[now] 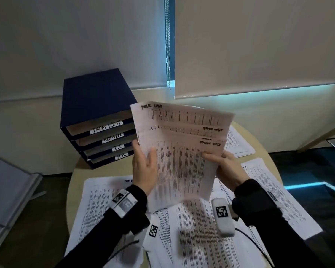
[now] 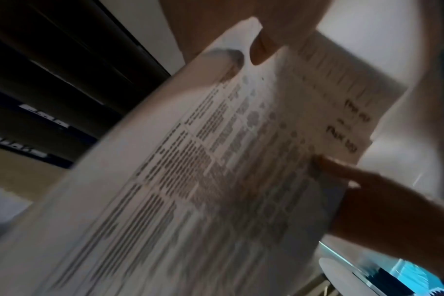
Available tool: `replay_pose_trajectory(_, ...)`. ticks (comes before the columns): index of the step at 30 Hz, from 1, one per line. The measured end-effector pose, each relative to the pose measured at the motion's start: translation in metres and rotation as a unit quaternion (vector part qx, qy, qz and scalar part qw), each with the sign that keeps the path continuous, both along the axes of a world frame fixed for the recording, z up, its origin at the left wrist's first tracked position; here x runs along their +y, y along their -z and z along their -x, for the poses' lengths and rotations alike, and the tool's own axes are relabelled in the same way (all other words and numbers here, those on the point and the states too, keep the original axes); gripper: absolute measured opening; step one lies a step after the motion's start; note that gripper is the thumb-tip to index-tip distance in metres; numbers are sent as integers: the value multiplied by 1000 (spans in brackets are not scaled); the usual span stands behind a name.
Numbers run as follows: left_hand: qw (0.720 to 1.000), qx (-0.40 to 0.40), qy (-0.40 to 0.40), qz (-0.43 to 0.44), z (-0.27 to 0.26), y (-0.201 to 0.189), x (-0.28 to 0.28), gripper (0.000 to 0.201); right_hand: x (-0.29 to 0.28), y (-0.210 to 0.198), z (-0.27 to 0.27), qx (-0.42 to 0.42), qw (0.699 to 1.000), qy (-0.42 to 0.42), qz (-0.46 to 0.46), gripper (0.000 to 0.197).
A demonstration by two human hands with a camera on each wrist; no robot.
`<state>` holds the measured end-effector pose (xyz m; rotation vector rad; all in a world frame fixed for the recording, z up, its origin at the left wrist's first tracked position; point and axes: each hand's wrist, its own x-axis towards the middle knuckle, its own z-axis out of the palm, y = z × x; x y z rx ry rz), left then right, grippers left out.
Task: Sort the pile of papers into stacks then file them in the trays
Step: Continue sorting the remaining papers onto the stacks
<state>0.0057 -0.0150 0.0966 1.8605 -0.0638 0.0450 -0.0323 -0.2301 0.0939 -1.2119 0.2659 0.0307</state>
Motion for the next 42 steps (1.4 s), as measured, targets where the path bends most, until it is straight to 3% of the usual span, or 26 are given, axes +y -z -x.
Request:
replay_pose_trajectory(3, 999, 30, 11, -23, 15, 16, -11, 73, 8, 5, 3, -12, 999, 7, 35, 34)
replay_pose_trajectory(7, 999, 35, 30, 11, 20, 43, -11, 41, 16, 27, 4, -10, 994, 56, 88, 47)
replay_pose_trajectory(10, 998, 46, 17, 34, 14, 56, -12, 34, 17, 45, -4, 6, 991, 90, 98, 72)
replay_pose_trajectory(12, 996, 83, 2, 35, 12, 63, -13, 28, 15, 61, -10, 20, 989, 121, 78, 78)
replay_pose_trajectory(16, 984, 174, -16, 26, 4, 76, -17, 65, 20, 76, -15, 59, 985, 149, 62, 61)
replay_pose_trajectory(20, 984, 174, -47, 18, -14, 80, -19, 63, 27, 79, -22, 61, 983, 110, 131, 33)
replay_pose_trajectory(23, 990, 132, -48, 7, -33, 69, -8, 59, 22, 76, -26, 32, 981, 167, 91, 47)
replay_pose_trajectory(25, 991, 118, -58, 9, -49, 65, 15, 56, 18, 83, -21, 43, 973, 187, 131, 48)
replay_pose_trajectory(27, 989, 126, -79, 2, -62, 70, 49, 53, 15, 106, -10, 97, 948, 140, 269, 38)
replay_pose_trajectory(28, 987, 133, -94, -9, -66, 75, 67, 51, 14, 119, -3, 132, 921, 92, 354, 34)
replay_pose_trajectory(30, 979, 152, -124, -59, -65, 88, 107, 43, 15, 139, 13, 197, 844, -9, 499, 29)
replay_pose_trajectory(33, 948, 206, -159, -181, -51, 112, 162, 38, 16, 150, 33, 242, 752, -87, 607, 33)
replay_pose_trajectory(37, 901, 280, -162, -288, -29, 147, 215, 34, 19, 147, 45, 242, 717, -98, 646, 33)
replay_pose_trajectory(42, 848, 357, -185, -344, -14, 171, 239, 42, 15, 145, 43, 251, 724, -86, 637, 43)
